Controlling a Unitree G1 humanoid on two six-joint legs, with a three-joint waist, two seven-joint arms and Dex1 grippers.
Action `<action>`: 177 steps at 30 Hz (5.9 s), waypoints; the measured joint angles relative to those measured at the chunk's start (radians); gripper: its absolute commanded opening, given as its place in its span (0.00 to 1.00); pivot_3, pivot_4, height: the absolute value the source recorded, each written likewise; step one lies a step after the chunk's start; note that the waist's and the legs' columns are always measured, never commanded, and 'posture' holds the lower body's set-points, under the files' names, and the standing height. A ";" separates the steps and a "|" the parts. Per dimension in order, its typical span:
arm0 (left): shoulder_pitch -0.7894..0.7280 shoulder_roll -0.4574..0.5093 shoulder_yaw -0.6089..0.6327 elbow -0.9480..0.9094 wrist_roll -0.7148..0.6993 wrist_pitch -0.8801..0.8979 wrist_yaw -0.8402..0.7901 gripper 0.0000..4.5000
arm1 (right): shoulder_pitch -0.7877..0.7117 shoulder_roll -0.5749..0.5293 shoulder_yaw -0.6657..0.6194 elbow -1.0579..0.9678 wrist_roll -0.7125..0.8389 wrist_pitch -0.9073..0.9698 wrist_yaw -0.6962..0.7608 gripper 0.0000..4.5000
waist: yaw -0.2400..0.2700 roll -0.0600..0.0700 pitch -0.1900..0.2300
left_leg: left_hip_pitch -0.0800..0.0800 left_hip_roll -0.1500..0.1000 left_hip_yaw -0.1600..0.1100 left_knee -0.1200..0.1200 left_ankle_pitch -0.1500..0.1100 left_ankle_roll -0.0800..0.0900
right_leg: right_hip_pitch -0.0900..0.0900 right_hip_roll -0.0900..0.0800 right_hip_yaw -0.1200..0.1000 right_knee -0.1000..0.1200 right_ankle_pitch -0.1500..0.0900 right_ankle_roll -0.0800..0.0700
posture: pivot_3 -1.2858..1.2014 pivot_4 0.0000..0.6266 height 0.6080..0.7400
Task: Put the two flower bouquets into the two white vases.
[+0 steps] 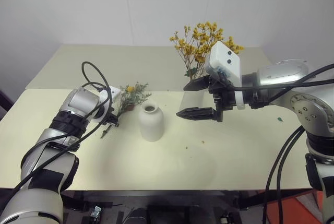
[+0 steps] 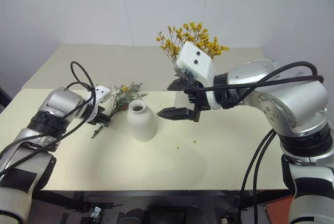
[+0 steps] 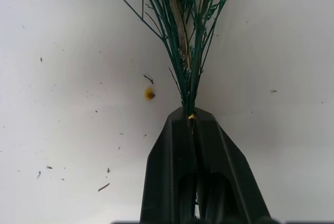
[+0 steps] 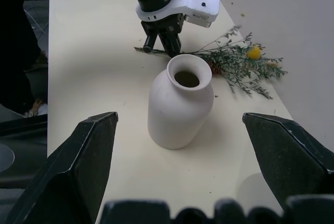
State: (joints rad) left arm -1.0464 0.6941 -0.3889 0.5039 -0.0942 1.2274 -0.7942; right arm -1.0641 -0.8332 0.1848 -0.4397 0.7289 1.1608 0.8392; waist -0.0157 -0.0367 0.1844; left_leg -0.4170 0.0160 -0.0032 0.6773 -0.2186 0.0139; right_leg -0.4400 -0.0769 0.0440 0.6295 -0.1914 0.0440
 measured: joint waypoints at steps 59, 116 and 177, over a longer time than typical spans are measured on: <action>0.075 -0.231 0.537 0.075 -0.468 -0.892 -0.712 0.00 | 0.213 0.060 -0.219 -0.225 0.027 0.070 -0.324 1.00 | -0.002 0.000 0.000 | -0.001 0.000 0.000 0.001 0.000 0.000 | 0.000 0.000 -0.001 -0.001 0.001 -0.001 | 0.52 0.24 1.00; 0.253 -0.186 0.518 -0.133 -0.463 -1.008 -0.702 0.94 | 0.209 0.074 -0.298 -0.179 0.160 0.077 -0.307 1.00 | 0.001 0.000 0.000 | -0.001 0.001 -0.001 0.001 0.000 0.000 | 0.001 0.000 -0.001 -0.002 0.001 -0.001 | 0.52 0.24 1.00; 0.233 -0.193 0.544 -0.173 -0.458 -1.029 -0.575 0.01 | 0.245 -0.017 -0.324 -0.200 0.295 0.061 -0.387 1.00 | 0.000 0.000 0.000 | -0.001 0.001 -0.001 0.000 0.000 0.000 | 0.001 0.000 -0.001 -0.003 0.001 0.000 | 0.52 0.24 1.00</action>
State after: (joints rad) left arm -0.8133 0.5007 0.1553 0.3306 -0.5520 0.1982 -1.3691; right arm -0.8187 -0.8498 -0.1390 -0.6397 1.0237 1.2217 0.4518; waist -0.0157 -0.0369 0.1842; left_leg -0.4185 0.0170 -0.0037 0.6777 -0.2186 0.0141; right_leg -0.4393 -0.0768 0.0430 0.6266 -0.1908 0.0437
